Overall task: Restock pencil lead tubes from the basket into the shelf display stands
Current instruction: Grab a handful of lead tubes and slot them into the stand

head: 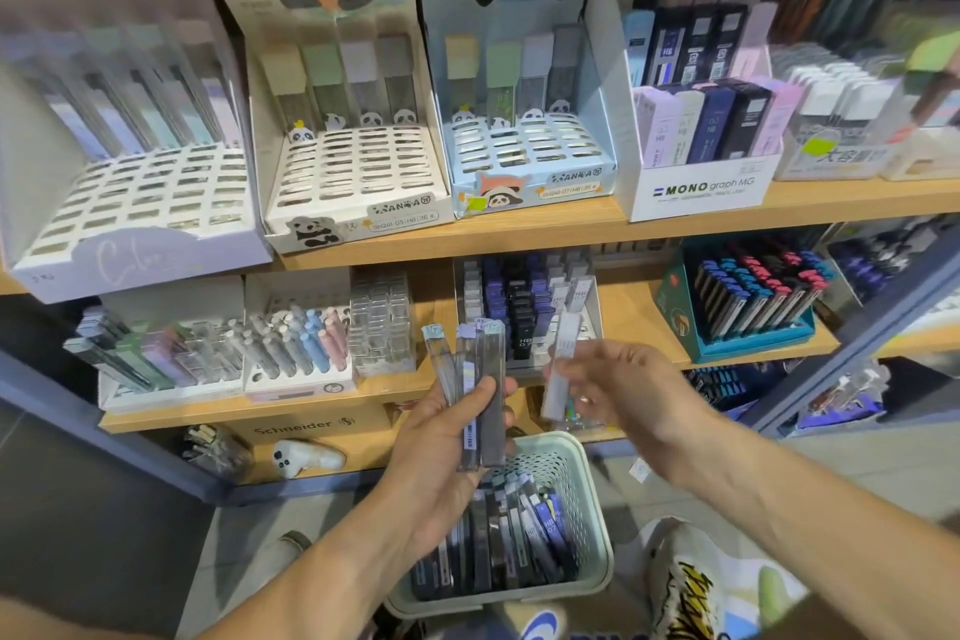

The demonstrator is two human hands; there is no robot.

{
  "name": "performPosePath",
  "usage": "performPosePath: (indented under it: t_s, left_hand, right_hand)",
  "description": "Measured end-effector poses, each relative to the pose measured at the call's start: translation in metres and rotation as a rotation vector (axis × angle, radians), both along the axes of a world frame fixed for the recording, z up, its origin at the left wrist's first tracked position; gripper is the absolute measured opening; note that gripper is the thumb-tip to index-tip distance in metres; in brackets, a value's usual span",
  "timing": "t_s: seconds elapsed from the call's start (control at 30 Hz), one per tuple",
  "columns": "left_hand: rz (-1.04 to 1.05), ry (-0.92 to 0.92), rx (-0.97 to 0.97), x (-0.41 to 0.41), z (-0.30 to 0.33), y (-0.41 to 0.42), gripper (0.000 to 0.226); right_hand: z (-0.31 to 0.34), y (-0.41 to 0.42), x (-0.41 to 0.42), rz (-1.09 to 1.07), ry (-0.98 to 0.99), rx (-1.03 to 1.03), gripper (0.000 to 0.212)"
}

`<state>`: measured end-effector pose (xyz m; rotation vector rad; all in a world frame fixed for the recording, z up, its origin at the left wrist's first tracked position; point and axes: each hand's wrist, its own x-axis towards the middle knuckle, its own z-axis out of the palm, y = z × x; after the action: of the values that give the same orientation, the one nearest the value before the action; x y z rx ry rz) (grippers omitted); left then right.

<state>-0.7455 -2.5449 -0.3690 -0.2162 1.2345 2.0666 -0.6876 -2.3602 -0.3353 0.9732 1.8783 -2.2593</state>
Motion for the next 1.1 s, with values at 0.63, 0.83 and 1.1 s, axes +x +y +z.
performPosePath:
  t_s: [0.63,0.83,1.1]
  left_hand:
    - [-0.078,0.070,-0.021,-0.009,-0.018,0.002,0.038]
    - [-0.063,0.050,-0.014,-0.008,-0.021,0.003,0.043]
    - [-0.092,0.041,0.010,-0.008,-0.019,0.004,0.033]
  right_hand:
    - [-0.036,0.079,-0.071,0.177,0.133,1.183,0.017]
    - [-0.037,0.078,-0.076,0.191,0.224,1.316,0.015]
    - [-0.042,0.074,-0.073,0.314,0.342,1.427,0.026]
